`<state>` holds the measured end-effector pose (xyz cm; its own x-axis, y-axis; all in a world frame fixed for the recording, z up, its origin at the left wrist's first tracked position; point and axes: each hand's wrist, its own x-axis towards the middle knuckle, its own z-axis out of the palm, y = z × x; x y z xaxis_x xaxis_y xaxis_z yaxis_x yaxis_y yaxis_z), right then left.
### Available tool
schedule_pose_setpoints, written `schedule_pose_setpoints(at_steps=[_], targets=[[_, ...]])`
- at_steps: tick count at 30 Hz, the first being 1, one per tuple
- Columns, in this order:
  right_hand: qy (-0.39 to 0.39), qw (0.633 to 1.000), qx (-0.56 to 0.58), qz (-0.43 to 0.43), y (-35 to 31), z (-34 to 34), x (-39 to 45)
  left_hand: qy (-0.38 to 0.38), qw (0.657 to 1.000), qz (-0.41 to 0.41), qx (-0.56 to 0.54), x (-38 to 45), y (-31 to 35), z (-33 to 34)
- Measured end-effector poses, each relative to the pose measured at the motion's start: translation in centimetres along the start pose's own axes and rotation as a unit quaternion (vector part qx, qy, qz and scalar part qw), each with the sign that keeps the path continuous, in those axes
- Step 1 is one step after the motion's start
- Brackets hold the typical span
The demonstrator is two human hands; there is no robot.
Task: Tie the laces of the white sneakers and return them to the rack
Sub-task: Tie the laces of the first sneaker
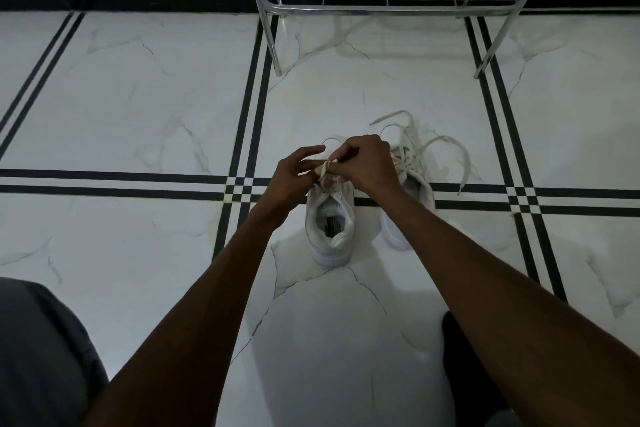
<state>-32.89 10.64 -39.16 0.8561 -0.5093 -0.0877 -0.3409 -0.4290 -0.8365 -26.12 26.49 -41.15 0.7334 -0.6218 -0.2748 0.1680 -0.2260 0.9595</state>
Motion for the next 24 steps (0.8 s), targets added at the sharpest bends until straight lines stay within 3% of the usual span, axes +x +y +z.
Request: schedule_pose_setpoints(at_steps=[4, 9, 12, 15, 19, 24], targets=[[-0.004, 0.995, 0.07, 0.078, 0.3, -0.5, -0.2, 0.046, 0.996, 0.037, 0.072, -0.2, 0.1, 0.2], [-0.048, 0.977, 0.122, 0.169, 0.0, -2.3, -0.5, 0.115, 0.984, 0.027, 0.134, -0.2, -0.4, -0.1], [-0.035, 0.972, 0.084, 0.218, 0.6, -3.7, -1.0, 0.14, 0.973, 0.011, 0.185, -1.1, -1.0, -0.7], [-0.026, 0.982, -0.011, 0.188, 1.5, -4.6, -1.3, 0.166, 0.962, 0.008, 0.218, -2.3, -2.0, -1.7], [-0.011, 0.988, -0.129, 0.078, 1.9, -3.6, -1.3, 0.174, 0.943, 0.0, 0.283, -3.0, -2.3, -2.4], [0.008, 0.979, -0.202, 0.042, 2.5, -3.8, -1.5, 0.186, 0.863, 0.052, 0.467, -3.6, -1.0, -1.9]])
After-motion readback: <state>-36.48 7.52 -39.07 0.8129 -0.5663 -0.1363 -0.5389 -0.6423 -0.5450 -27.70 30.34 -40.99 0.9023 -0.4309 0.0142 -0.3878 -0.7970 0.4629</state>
